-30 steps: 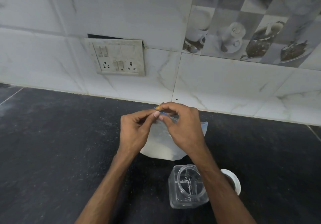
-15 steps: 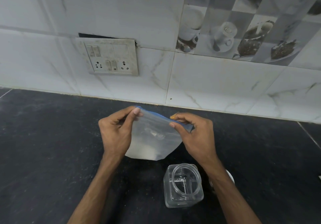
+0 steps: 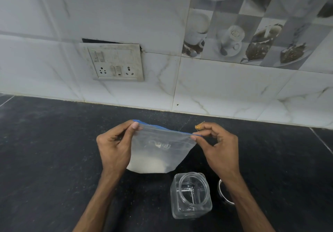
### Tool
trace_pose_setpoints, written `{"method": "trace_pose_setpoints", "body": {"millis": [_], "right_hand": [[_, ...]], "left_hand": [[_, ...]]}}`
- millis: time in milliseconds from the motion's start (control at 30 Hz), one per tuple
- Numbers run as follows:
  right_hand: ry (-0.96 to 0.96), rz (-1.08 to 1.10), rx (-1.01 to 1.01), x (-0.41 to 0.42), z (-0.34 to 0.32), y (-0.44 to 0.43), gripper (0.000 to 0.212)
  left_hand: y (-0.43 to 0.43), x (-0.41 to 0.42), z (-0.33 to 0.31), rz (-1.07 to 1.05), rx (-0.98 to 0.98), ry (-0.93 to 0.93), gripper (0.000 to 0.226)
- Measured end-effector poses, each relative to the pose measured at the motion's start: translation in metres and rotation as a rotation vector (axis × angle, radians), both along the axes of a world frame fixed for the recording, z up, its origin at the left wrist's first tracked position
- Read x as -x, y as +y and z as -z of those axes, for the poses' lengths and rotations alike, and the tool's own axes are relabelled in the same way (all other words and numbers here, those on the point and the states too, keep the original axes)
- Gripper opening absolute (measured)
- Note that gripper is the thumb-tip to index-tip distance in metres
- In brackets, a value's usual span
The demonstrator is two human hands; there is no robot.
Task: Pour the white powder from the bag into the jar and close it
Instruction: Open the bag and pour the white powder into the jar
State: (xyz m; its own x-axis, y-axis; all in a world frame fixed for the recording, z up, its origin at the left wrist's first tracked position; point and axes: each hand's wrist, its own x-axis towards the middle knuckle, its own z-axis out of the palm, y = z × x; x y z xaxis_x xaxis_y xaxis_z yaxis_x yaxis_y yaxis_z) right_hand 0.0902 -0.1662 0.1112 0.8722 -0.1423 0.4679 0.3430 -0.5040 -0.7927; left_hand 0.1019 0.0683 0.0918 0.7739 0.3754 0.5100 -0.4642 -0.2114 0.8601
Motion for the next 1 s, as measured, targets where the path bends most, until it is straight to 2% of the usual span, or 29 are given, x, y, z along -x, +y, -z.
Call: {"method": "trace_pose_setpoints", "body": {"millis": [133, 267, 433, 767, 900, 1000], "right_hand": [[-0.037, -0.015, -0.017, -0.005, -0.014, 0.006, 0.031], [-0.068, -0.017, -0.014, -0.01, -0.026, 0.011, 0.033], [-0.061, -0.034, 0.051, -0.009, -0.033, 0.018, 0.035], [-0.094, -0.005, 0.141, -0.001, -0.033, 0.012, 0.039], [-0.112, -0.015, 0.107, 0.0, -0.033, 0.01, 0.04], [-0.016, -0.072, 0.006, 0.0, -0.027, -0.002, 0.058]], "left_hand": [[0.006, 0.001, -0.001, 0.017, 0.03, 0.011, 0.023], [0.016, 0.0, -0.001, 0.086, -0.061, 0.005, 0.025], [0.016, -0.001, -0.004, 0.156, -0.36, -0.052, 0.019], [-0.01, -0.008, -0.025, 0.326, -0.836, 0.085, 0.025], [-0.013, -0.01, -0.027, 0.345, -0.838, 0.094, 0.013], [-0.012, -0.01, -0.034, 0.303, -0.819, 0.081, 0.009]]}}
